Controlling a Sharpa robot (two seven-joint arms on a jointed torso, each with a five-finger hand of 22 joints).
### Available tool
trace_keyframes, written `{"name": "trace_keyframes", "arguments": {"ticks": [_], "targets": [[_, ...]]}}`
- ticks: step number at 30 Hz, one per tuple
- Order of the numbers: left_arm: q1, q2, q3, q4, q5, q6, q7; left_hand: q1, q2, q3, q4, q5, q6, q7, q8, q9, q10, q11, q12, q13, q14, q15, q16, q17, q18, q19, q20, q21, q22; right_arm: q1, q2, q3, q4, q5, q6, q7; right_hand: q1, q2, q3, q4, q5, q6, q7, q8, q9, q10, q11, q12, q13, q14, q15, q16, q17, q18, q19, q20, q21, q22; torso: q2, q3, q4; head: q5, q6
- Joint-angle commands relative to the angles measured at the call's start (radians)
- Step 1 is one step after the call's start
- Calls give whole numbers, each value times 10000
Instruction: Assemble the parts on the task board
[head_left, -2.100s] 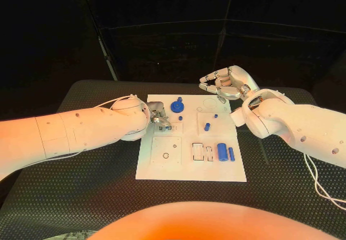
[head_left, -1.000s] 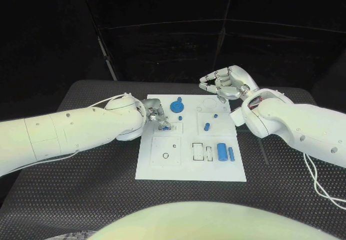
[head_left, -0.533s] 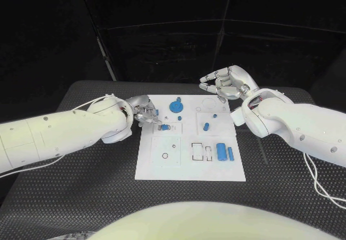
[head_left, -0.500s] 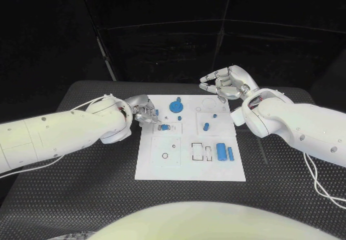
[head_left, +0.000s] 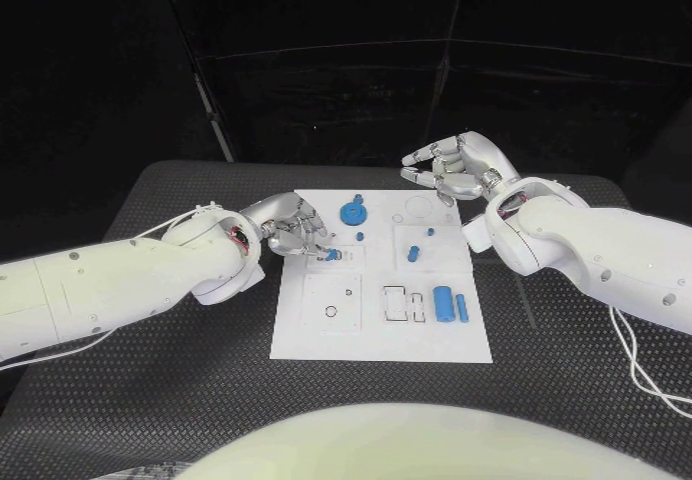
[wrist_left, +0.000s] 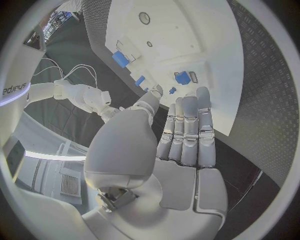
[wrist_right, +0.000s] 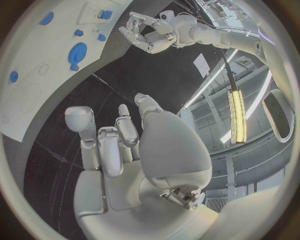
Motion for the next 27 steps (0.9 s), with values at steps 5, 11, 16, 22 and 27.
{"name": "trace_keyframes", "arguments": {"ticks": [5, 11, 16, 22, 27], "targets": [[-293, 132, 8, -173, -2235, -376, 344, 199, -70, -490, 224, -2, -44, -5, -167, -264, 92, 74, 478, -68, 898, -11, 1425, 1255, 120, 411, 16, -44, -97, 17, -17, 7, 7, -59, 85, -1, 102, -10, 36, -35, -54, 69, 6, 35, -6, 40, 1, 34, -3, 814, -56, -63, 1625, 129, 15, -25, -60, -12, 5, 7, -3, -3, -1], [-428, 322, 9, -431, -2800, -375, -15, 361, -12, -872, 508, 7, 89, -57, -209, -461, 77, 10, 1111, 53, 1439, -64, 2589, 2304, 118, 673, -47, 93, 6, 17, -17, 6, 9, -63, 79, -7, 116, -9, 43, -44, -52, 71, 6, 35, -5, 47, 0, 40, 4, 815, -56, -61, 1629, 127, 20, -26, -55, -3, 7, 6, -12, -5, -1], [-472, 524, 12, -651, -2928, -309, -304, 565, 90, -1069, 679, 2, 349, -163, -179, -603, 135, -95, 1835, 276, 2192, -174, 3933, 3726, 118, 948, -142, 399, 288, 17, -12, 6, 9, -64, 76, -12, 116, -9, 43, -44, -52, 71, 6, 35, -5, 47, 0, 40, 4, 815, -56, -61, 1629, 127, 20, -26, -55, -3, 16, -4, -5, -7, -1], [-484, 733, 15, -804, -2964, -206, -536, 732, 213, -1143, 781, 9, 553, -224, -180, -730, 102, -182, 2320, 420, 2517, -236, 4575, 4419, 96, 1066, -213, 756, 649, 17, 4, 6, 8, -65, 78, -16, 116, -9, 43, -44, -52, 71, 6, 35, -5, 47, 0, 40, 4, 815, -56, -61, 1629, 127, 20, -26, -55, -3, 15, -3, -8, 0, -1], [-486, 880, 19, -935, -2974, 31, -773, 777, 263, -1177, 835, 8, 671, -254, -173, -786, 101, -211, 2531, 480, 2618, -258, 4780, 4638, 51, 1159, -234, 1134, 940, 17, 11, 6, 9, -65, 80, -17, 122, -5, 49, -46, -47, 74, 7, 37, -5, 51, 1, 44, 8, 817, -56, -58, 1634, 126, 25, -26, -51, 6, 18, 2, -5, -2, -1]]}}
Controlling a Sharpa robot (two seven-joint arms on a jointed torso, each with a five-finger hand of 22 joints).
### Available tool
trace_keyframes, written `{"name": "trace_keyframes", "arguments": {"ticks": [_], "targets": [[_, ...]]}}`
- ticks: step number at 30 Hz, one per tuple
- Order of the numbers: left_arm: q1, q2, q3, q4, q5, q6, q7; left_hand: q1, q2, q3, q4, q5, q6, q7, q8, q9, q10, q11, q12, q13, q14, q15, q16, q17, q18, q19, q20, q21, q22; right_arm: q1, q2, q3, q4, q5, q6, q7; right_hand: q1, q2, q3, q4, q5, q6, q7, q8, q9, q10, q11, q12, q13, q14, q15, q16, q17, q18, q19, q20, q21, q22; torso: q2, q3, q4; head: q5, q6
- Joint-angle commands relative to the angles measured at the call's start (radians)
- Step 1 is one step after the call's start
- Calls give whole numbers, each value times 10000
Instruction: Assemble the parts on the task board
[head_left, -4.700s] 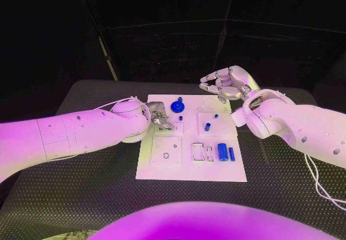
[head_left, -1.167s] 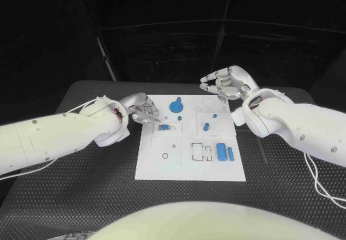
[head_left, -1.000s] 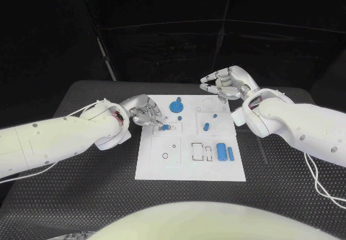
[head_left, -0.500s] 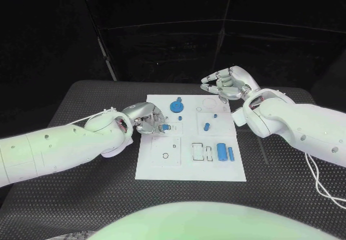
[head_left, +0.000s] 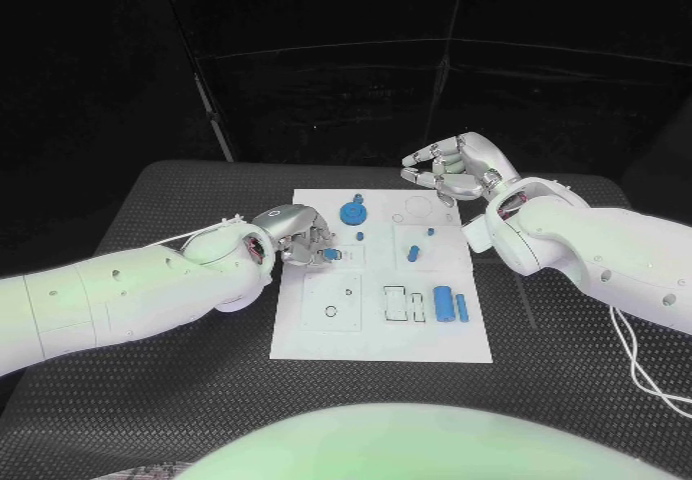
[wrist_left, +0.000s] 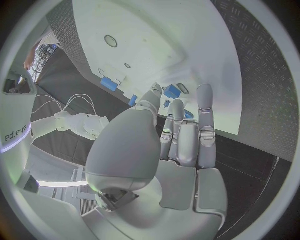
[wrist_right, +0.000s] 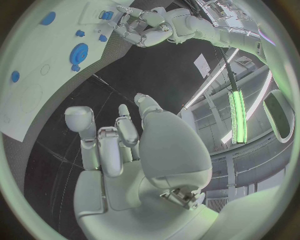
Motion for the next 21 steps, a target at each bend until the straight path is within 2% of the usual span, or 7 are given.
{"name": "trace_keyframes", "arguments": {"ticks": [1, 21], "targets": [[8, 61, 12, -64, -217, 246, -416, 122, 41, -44, 34, 7, 105, -32, -1, -20, 4, -62, 98, 22, 88, -26, 91, 79, 47, 79, -2, 146, 115, 17, 13, 7, 16, -30, 54, 32, 122, -5, 26, -23, -47, 74, 7, 36, -5, 51, 1, 44, 5, 817, -56, -58, 1636, 125, 25, -26, -51, 4, -1, 3, 3, -2, -1], [13, 377, 22, -399, -220, 820, -787, 145, 155, -81, 140, 11, 286, -80, 4, -98, 11, -111, 314, 63, 271, -60, 395, 439, -34, 245, -36, 807, 590, 17, 34, 7, 13, -30, 53, 39, 123, -1, 29, -23, -42, 76, 8, 37, -5, 59, 2, 52, 14, 819, -56, -53, 1644, 123, 29, -26, -47, 12, -5, 3, 10, -26, -1]]}}
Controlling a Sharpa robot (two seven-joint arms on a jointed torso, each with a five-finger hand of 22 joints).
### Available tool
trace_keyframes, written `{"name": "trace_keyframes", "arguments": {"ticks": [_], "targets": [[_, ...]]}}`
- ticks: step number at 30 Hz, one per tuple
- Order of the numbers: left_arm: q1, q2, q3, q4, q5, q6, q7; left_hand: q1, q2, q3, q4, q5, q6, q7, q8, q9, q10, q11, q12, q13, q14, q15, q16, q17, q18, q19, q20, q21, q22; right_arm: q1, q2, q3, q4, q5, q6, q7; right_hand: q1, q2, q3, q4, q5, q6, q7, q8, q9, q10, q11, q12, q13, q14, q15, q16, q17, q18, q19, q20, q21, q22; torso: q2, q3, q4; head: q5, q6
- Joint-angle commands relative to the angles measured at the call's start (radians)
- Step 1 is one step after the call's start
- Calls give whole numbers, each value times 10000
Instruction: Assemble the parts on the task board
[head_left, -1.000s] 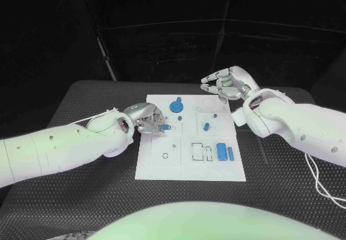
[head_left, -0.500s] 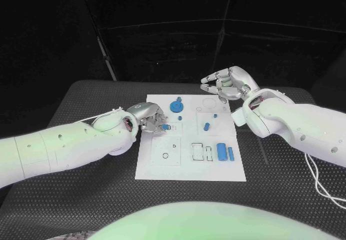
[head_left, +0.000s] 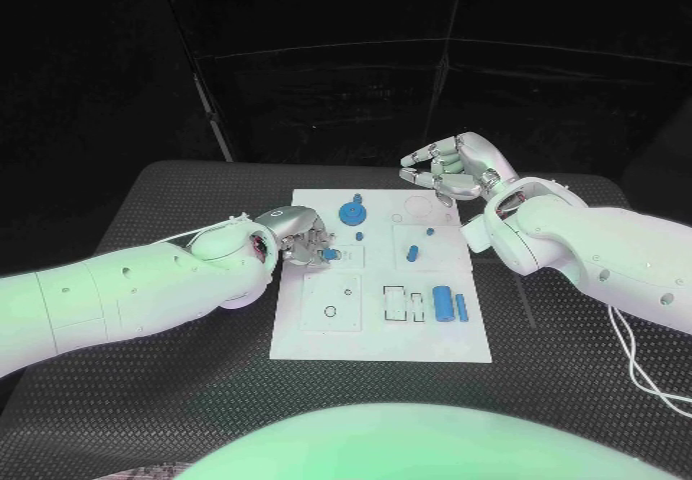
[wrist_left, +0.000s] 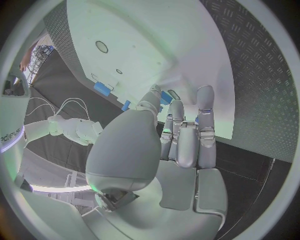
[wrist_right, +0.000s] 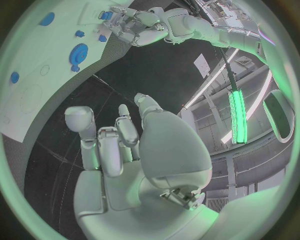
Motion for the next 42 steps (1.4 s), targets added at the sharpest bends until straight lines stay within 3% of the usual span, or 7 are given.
{"name": "trace_keyframes", "arguments": {"ticks": [1, 11, 23, 35, 42], "targets": [[10, 72, 0, -42, -71, 283, -159, 68, 78, 2, 58, 11, 76, -7, 3, -19, -20, -71, 49, 14, 94, -26, 88, 44, -36, 75, -5, 117, 60, 17, 18, 7, 14, -28, 46, 51, 123, -2, 30, -23, -43, 76, 8, 37, -5, 59, 2, 51, 13, 819, -56, -53, 1645, 123, 29, -26, -47, 11, -4, -3, 10, -9, -1], [11, 145, 4, -113, -71, 301, -147, 379, 519, 234, 94, 24, 456, -141, 53, -88, 18, -202, 129, -34, 113, -119, 200, 114, -54, 86, -72, 435, 389, 17, 21, 7, 16, -28, 46, 56, 115, 5, 32, -15, -34, 80, 10, 39, -4, 65, 5, 57, 18, 819, -55, -55, 1643, 124, 28, -26, -49, 6, -5, 4, 1, -13, -1], [12, 139, 7, -131, -70, 266, -80, 1107, 1074, 1001, -165, 49, 938, -276, 71, -183, 61, -330, -52, -231, 108, -234, 262, 133, -77, 30, -187, 673, 723, 16, 41, 7, -4, -28, 53, 65, 115, 5, 32, -15, -34, 80, 10, 39, -4, 65, 5, 57, 18, 819, -55, -55, 1643, 124, 28, -26, -49, 6, -4, 1, 5, -20, -1], [13, 122, 25, -100, -69, -156, 250, 1238, 1203, 1514, -334, 56, 1058, -265, 102, -205, 90, -316, -152, -337, 122, -231, 302, 157, -101, 8, -199, 842, 947, 15, 46, 7, -12, -28, 49, 73, 115, 5, 32, -15, -34, 80, 10, 39, -4, 65, 5, 57, 18, 819, -55, -55, 1643, 124, 28, -26, -49, 6, -5, 3, 8, -37, -1], [11, 50, 208, 35, 3, -565, 634, 1169, 1177, 1728, -351, 61, 1096, -262, 142, -197, 103, -306, -198, -382, 112, -221, 301, 137, -98, -23, -197, 849, 1010, 14, 49, 7, -20, -28, 49, 82, 97, 8, 30, -1, -27, 85, 12, 41, -4, 82, 7, 74, 34, 819, -53, -54, 1644, 124, 28, -26, -52, 2, -8, 3, 5, -50, -1]]}}
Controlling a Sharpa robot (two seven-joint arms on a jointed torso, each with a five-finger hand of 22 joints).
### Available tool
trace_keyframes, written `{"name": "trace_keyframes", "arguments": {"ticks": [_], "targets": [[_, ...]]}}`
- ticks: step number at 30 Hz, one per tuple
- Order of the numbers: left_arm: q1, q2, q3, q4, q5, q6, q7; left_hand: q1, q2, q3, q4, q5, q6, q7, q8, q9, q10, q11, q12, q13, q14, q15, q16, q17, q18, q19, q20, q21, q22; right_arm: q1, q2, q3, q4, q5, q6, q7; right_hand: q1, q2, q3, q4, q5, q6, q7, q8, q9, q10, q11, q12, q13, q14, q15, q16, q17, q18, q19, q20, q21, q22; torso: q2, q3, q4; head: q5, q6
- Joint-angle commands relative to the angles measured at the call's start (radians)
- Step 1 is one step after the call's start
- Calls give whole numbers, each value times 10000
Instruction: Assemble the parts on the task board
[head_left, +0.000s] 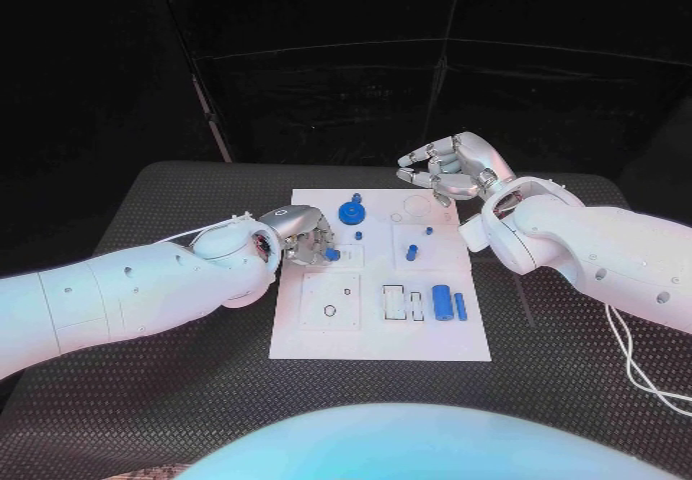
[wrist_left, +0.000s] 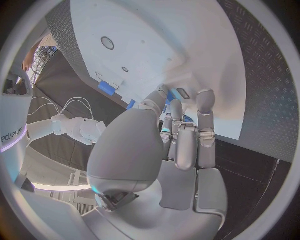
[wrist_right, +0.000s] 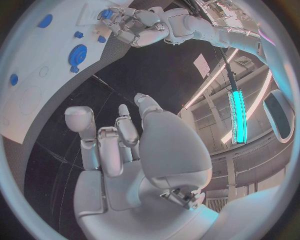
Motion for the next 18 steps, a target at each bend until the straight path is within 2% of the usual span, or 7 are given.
{"name": "trace_keyframes", "arguments": {"ticks": [1, 6, 11, 15, 18], "targets": [[46, -67, 137, 64, 56, -632, 312, 268, 446, 174, 24, -35, 167, -17, 67, 33, 55, -37, -75, -31, 2, -38, 28, -1, -94, -26, -63, 18, 29, 16, 9, 7, 8, -21, 41, 79, 97, 8, 30, -1, -26, 85, 12, 41, -4, 82, 7, 35, 9, 819, -53, -54, 1645, 124, 28, -26, -52, 1, -6, 2, 2, -6, -1], [45, -176, 345, 206, 175, -818, 454, 136, 292, 691, -47, -40, 146, 14, 119, 41, 14, 1, -315, -205, -277, -7, -229, -441, -6, -368, -33, -557, -101, 15, 11, 7, 1, -21, 37, 84, 89, 7, 28, 5, -25, 86, 13, 41, -4, 78, 8, 31, 2, 819, -53, -54, 1645, 125, 26, -26, -54, -3, -6, 3, 7, -1, -1], [44, -307, 545, 351, 218, -813, 478, 21, 199, 937, -71, -46, 143, 18, 156, 50, 62, 9, -398, -281, -300, -1, -261, -488, 3, -416, -20, -594, -65, 15, 7, 7, -5, -21, 40, 86, 83, 7, 26, 9, -25, 86, 14, 41, -4, 75, 9, 28, -2, 819, -53, -56, 1642, 125, 26, -26, -54, -3, -8, 4, -1, 1, -1], [44, -358, 609, 399, 223, -524, 406, -144, 112, 1097, -47, -59, 149, 5, 195, 62, 119, 10, -425, -320, -284, 3, -255, -484, 1, -414, -12, -569, -15, 15, 2, 7, -3, -27, 110, 29, 76, 7, 24, 13, -25, 87, 15, 42, -4, 73, 10, 26, -6, 818, -52, -58, 1638, 125, 26, -26, -54, -3, -6, 8, -1, -1, -1], [45, -368, 630, 398, 281, -312, 350, -257, 65, 1145, -9, -66, 144, -10, 209, 65, 150, 5, -423, -330, -258, 2, -235, -454, -6, -392, -9, -525, 20, 15, -10, 7, 40, -581, 544, -310, 78, 22, 33, 17, -19, 84, 14, 40, -5, 85, 10, 38, 8, 826, -51, -37, 1673, 121, 38, -25, -43, 19, -9, 10, 0, 3, -1]]}}
